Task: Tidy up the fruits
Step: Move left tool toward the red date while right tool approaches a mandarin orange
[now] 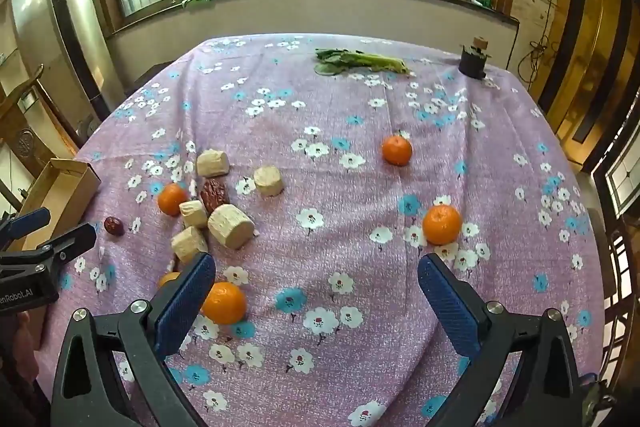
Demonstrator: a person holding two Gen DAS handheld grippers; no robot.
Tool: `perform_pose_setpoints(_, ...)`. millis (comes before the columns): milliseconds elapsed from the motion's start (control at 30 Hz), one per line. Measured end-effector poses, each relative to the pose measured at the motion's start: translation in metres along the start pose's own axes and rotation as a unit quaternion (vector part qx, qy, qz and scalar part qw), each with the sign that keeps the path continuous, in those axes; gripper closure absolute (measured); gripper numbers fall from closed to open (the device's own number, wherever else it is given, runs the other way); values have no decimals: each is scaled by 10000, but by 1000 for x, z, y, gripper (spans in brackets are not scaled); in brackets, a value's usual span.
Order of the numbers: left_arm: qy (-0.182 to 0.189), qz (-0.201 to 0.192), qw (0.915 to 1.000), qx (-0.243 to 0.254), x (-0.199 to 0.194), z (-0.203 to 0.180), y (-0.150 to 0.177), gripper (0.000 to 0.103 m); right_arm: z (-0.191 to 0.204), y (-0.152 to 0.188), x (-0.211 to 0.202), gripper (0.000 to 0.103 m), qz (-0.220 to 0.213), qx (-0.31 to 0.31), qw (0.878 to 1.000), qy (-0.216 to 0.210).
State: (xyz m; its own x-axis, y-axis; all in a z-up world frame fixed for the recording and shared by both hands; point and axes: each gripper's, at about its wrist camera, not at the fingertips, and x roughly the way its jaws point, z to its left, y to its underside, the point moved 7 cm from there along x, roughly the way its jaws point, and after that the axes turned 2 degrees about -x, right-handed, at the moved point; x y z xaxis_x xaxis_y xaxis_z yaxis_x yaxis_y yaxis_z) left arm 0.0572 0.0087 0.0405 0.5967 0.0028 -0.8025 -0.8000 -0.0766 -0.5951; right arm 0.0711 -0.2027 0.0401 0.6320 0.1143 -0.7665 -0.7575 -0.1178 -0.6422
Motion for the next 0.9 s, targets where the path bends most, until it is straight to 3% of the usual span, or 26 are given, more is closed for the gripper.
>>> perform_pose_setpoints(300, 9, -122, 9999, -1, -9, -1, -11, 0, 14, -10, -12, 1, -39, -202, 9996, -196)
perform_pose_setpoints(900, 109, 15, 9998, -150, -3, 7, -6, 0, 26, -4, -13, 1, -68, -296, 9986, -434)
